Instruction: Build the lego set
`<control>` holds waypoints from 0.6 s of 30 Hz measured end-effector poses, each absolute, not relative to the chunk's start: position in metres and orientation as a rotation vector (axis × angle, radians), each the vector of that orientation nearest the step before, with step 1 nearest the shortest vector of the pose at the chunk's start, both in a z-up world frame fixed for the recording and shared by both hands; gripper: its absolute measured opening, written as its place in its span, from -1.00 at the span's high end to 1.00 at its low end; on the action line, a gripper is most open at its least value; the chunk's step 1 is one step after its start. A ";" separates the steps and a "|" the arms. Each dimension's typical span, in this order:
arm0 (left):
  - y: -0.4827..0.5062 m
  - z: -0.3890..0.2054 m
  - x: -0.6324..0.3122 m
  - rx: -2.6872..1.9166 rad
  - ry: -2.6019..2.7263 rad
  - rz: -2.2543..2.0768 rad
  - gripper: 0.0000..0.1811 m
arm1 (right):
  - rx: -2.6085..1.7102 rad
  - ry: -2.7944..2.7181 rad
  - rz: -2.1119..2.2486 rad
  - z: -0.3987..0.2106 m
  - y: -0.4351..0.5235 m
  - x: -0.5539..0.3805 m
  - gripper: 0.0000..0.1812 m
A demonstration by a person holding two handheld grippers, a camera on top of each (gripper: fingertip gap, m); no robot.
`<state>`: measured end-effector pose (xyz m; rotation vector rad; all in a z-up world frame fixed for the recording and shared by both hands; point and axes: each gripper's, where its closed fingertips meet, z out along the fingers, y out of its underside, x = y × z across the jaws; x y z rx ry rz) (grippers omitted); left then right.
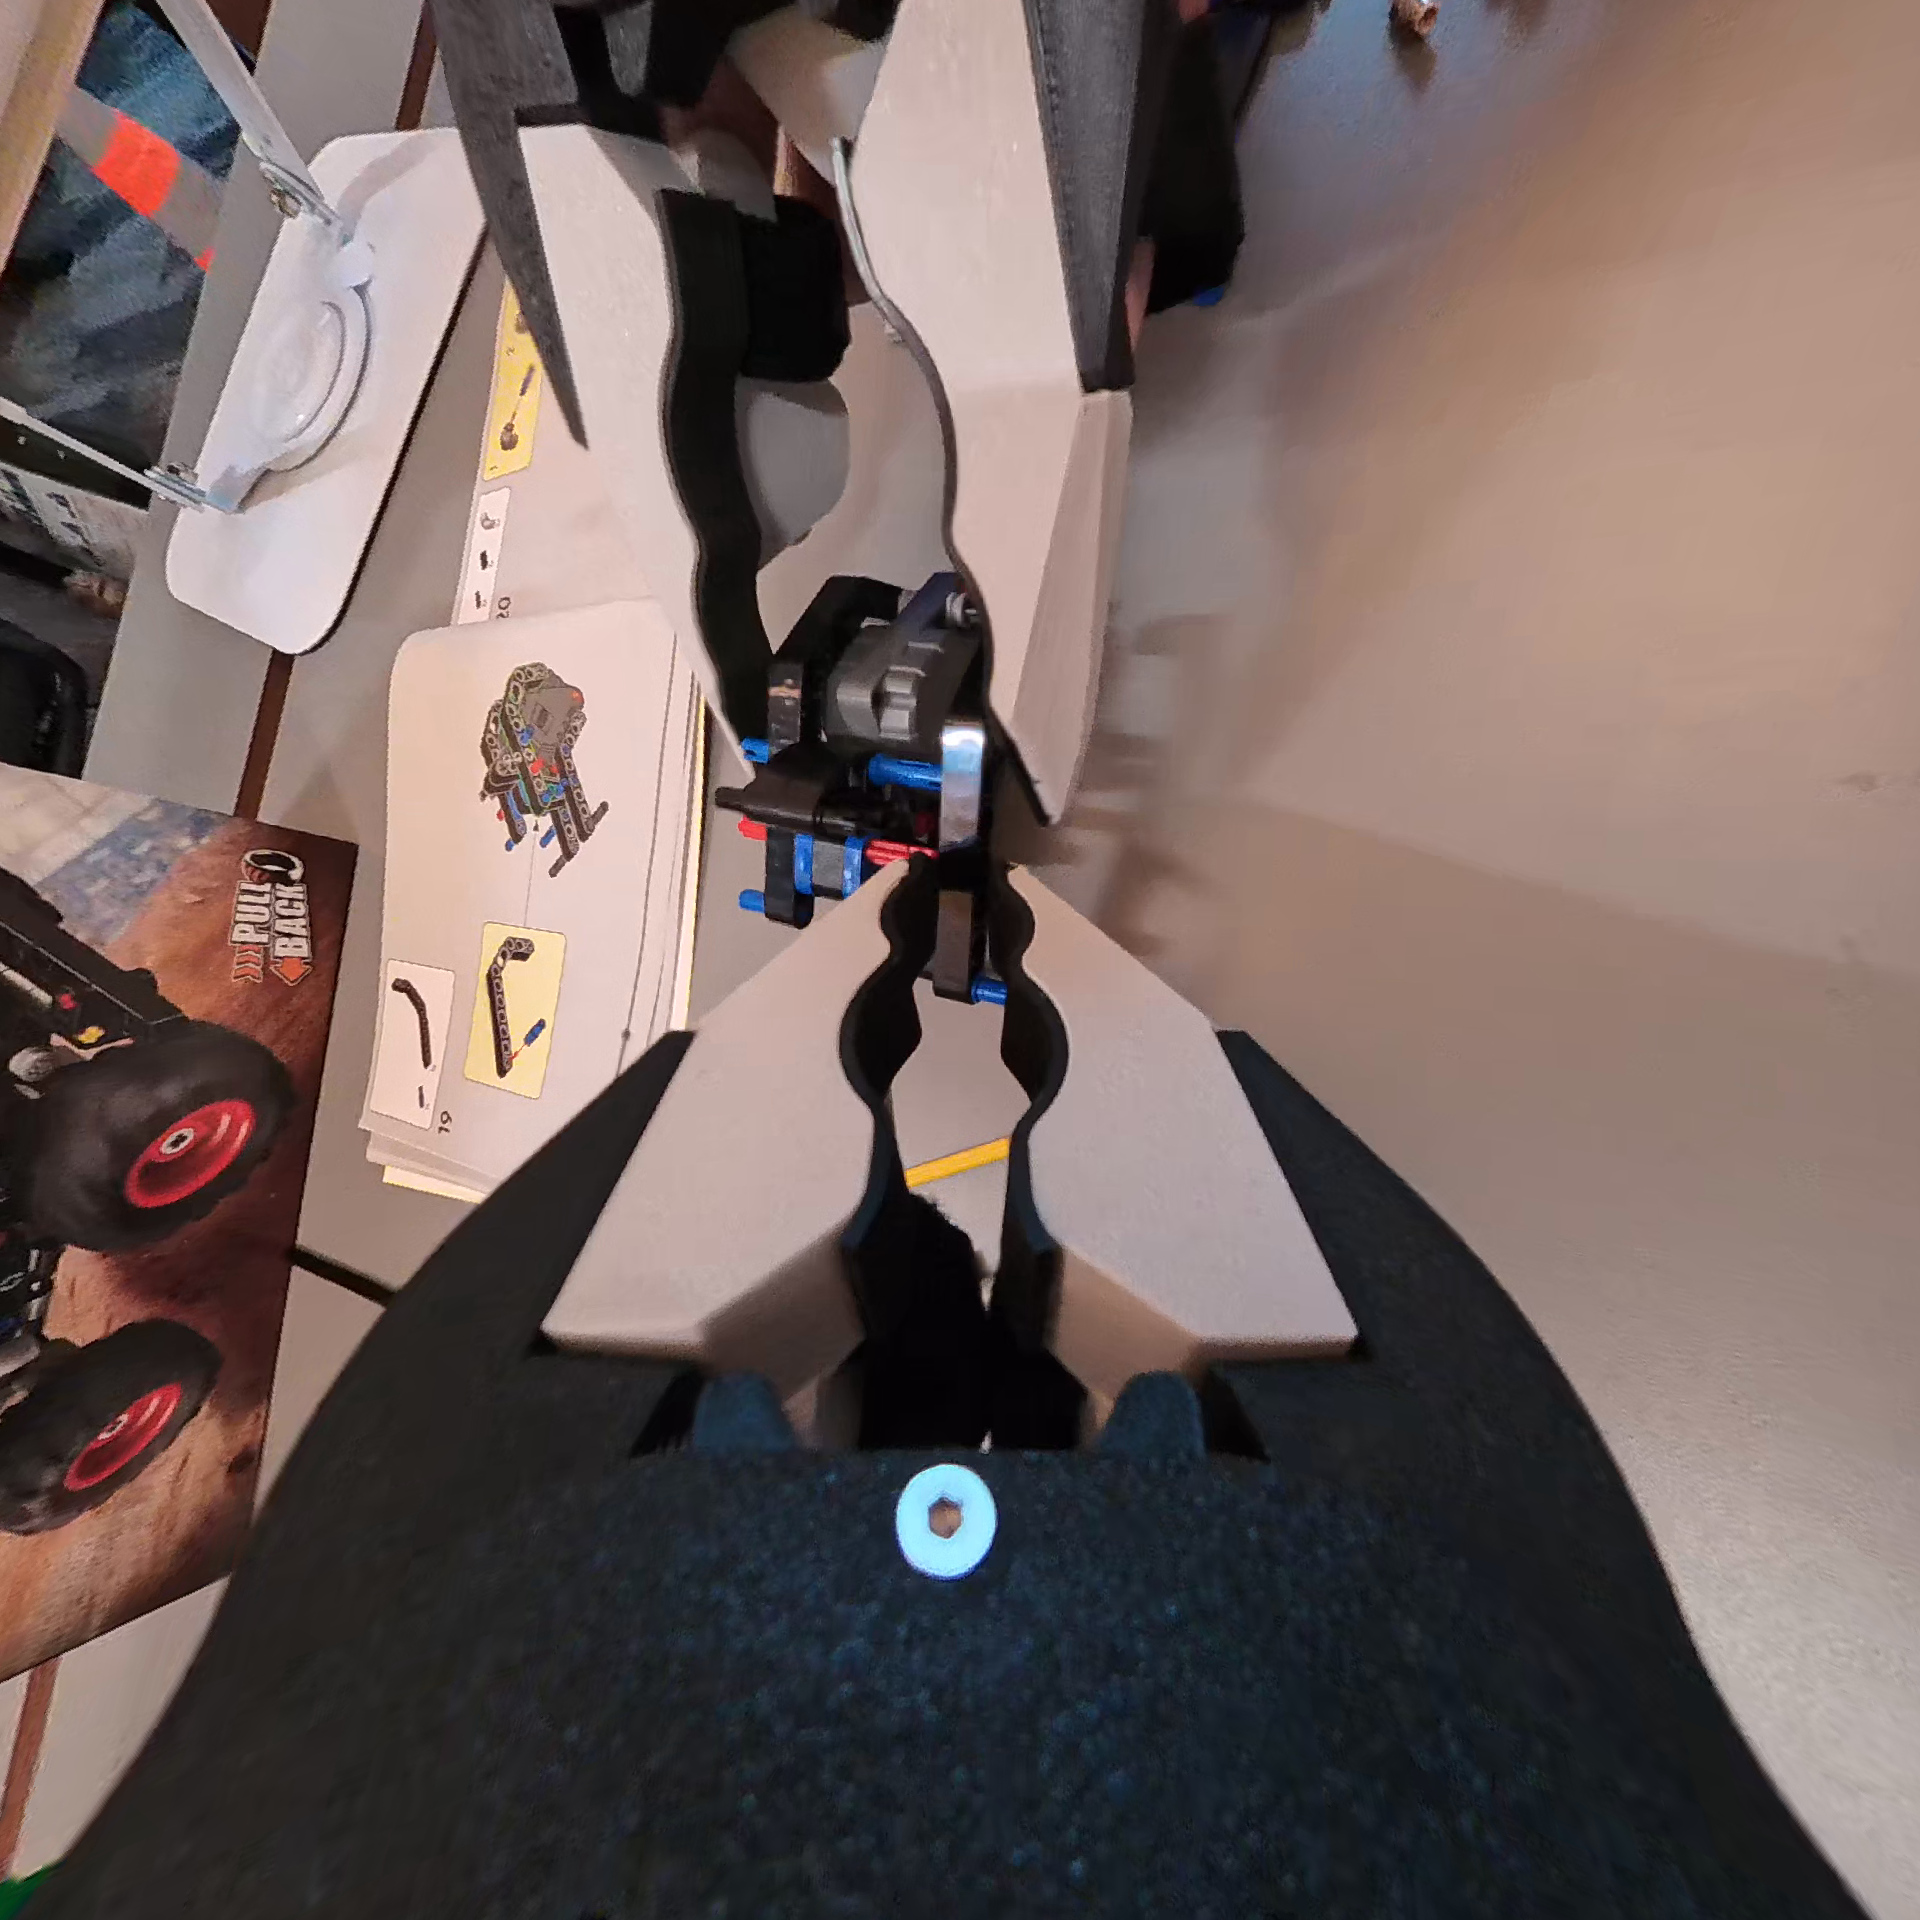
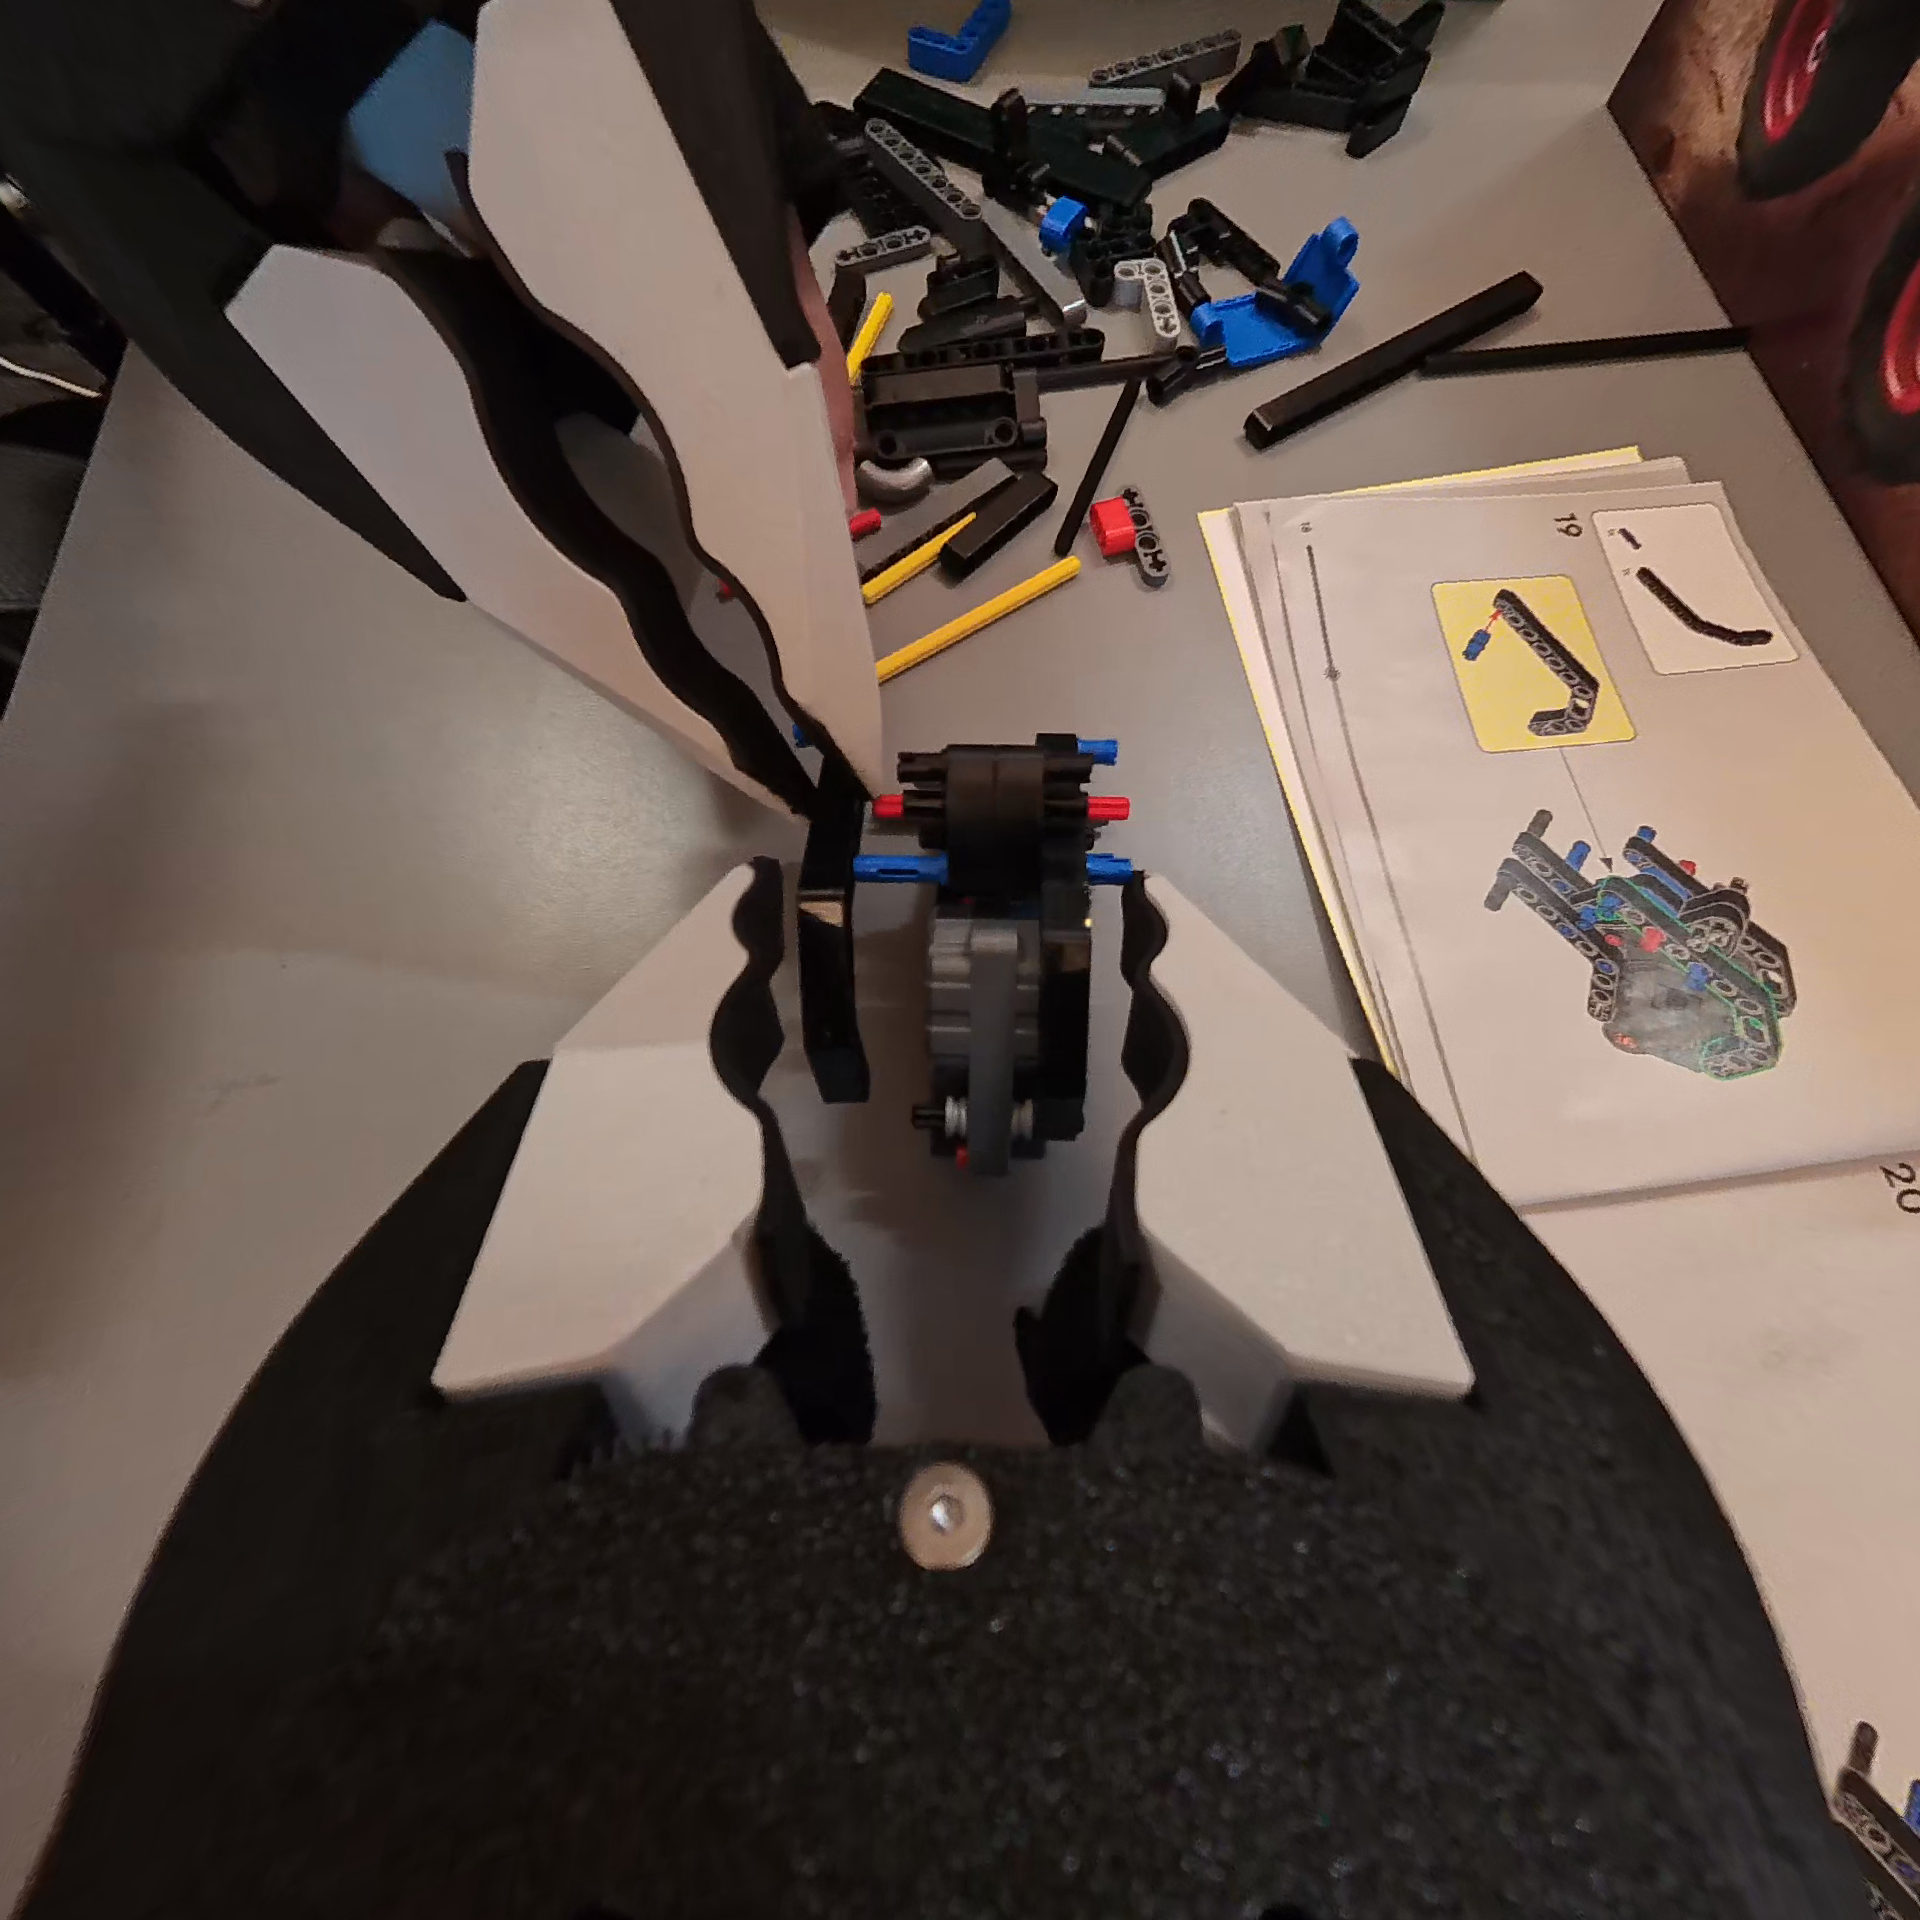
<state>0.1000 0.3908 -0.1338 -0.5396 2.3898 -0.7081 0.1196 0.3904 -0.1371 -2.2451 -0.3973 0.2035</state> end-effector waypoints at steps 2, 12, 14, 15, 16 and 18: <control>0.391 -0.134 0.100 -0.543 2.394 -0.715 0.92 | -2.244 -0.391 0.209 -0.137 0.391 0.121 0.32; 0.389 -0.136 0.102 -0.503 2.397 -0.674 0.92 | -2.254 -0.387 0.195 -0.139 0.389 0.124 0.34; 0.389 -0.136 0.103 -0.480 2.391 -0.645 0.92 | -2.258 -0.395 0.178 -0.139 0.389 0.125 0.34; 0.390 -0.137 0.103 -0.465 2.392 -0.624 0.92 | -2.258 -0.398 0.174 -0.139 0.389 0.124 0.34; 0.393 -0.137 0.103 -0.451 2.392 -0.599 0.92 | -2.258 -0.398 0.171 -0.139 0.389 0.125 0.33; 0.396 -0.135 0.104 -0.443 2.386 -0.581 0.92 | -2.259 -0.392 0.180 -0.138 0.388 0.125 0.33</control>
